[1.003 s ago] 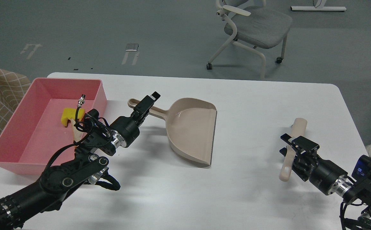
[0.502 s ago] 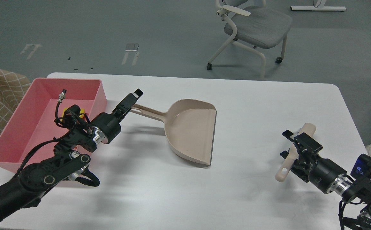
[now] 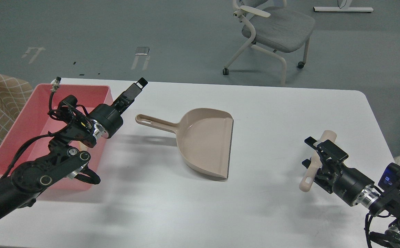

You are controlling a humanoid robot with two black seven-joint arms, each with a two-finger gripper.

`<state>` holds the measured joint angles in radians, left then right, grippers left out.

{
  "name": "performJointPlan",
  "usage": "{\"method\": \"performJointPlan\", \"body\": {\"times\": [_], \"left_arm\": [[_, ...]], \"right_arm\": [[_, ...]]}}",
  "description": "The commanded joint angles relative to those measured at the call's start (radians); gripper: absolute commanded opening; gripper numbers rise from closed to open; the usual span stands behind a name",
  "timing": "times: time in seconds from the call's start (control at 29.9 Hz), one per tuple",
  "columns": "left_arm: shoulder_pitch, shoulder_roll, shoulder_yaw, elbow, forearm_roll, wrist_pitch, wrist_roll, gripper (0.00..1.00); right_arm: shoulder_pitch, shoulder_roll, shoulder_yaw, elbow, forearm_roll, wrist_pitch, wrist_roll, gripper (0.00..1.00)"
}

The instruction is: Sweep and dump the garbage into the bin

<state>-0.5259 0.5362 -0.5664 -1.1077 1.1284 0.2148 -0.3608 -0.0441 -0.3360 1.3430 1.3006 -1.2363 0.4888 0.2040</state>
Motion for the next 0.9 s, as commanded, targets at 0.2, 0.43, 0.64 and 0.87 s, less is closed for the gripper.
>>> {"method": "performJointPlan", "body": {"times": [0.2, 0.43, 0.64, 0.87], "left_arm": [[-0.036, -0.008, -0.009, -0.008, -0.009, 0.0, 0.002, 0.98], [-0.036, -0.004, -0.007, -0.011, -0.009, 0.0, 0.002, 0.98], [-0.034, -0.002, -0.007, -0.011, -0.009, 0.0, 0.002, 0.98], [-0.032, -0.008, -0.007, -0.011, -0.009, 0.0, 0.002, 0.98]], "right_arm": [[0.007, -0.006, 0.002, 0.06, 0.057, 0.0, -0.003, 1.0], [-0.002, -0.021, -0.021, 0.069, 0.055, 0.0, -0.032, 1.0], [-0.01, -0.078, -0.033, 0.057, 0.054, 0.0, -0.103, 1.0], [-0.048, -0.078, -0.033, 0.063, 0.058, 0.0, -0.112, 1.0]]}}
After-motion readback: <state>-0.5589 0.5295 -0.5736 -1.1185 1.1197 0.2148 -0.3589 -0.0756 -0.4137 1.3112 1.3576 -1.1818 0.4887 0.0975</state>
